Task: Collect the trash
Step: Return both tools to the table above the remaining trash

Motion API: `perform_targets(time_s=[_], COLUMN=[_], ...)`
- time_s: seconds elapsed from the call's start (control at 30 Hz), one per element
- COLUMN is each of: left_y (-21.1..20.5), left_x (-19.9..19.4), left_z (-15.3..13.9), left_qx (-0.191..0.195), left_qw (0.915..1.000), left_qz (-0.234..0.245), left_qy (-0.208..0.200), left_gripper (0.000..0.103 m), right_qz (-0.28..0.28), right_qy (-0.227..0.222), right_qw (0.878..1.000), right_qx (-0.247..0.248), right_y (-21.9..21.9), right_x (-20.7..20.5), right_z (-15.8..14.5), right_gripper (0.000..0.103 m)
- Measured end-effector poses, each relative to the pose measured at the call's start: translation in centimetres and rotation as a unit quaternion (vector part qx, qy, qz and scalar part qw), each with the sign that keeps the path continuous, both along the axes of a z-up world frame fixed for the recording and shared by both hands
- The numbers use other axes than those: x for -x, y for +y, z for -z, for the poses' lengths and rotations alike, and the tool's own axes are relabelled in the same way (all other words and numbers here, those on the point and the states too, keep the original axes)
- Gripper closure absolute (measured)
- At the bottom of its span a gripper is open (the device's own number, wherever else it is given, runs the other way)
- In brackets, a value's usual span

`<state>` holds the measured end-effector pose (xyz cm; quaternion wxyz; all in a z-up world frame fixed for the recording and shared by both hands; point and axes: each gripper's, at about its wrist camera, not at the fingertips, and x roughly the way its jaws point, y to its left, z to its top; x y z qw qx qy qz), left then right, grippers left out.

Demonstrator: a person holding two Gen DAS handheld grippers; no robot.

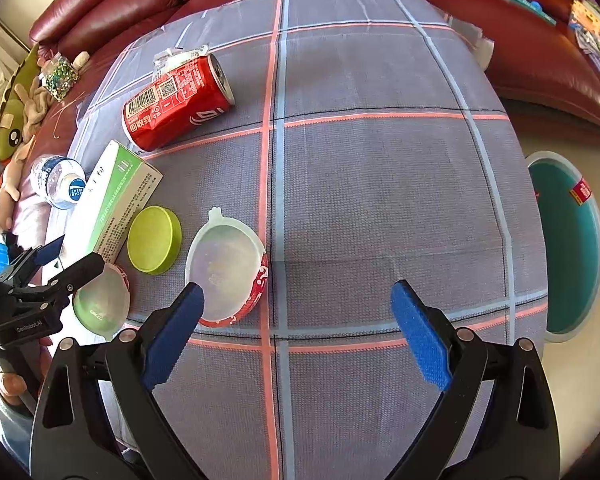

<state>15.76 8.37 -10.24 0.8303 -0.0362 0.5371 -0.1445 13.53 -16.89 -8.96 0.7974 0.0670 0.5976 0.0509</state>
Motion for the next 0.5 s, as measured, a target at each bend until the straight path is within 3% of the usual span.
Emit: perform_targets(time_s=[0.1,0.2,0.37,0.5], left_y=[-0.9,-1.8,-1.6,-1.3], left_x=[0.6,1.2,0.6,-0.3], left_z=[0.0,-0.1,-0.4,-0.3], left_qx=[0.017,0.025,0.021,0.016], left_qw=[0.9996,0.9988,0.9997,0.9998], left_qz=[0.021,0.040,0.015,-0.003], left_qy=[0.007,0.012,0.007,0.009], left_gripper=[0.020,0.021,0.019,0.015], right_qz=[-0.002,-0.004,-0.006,-0.009], right_qy=[0.000,-0.002,0.003,0.007], right_qw=[1.000,1.000,1.000,1.000], right_qx=[0.001,0.005,-0.001,-0.011], right_y=[0.2,0.5,0.6,0.9], right_x=[0.0,0.0,-0.2,-0.6], right_z=[0.1,0.2,0.7,1.1], right_gripper=[0.012,0.013,0.044,0.054])
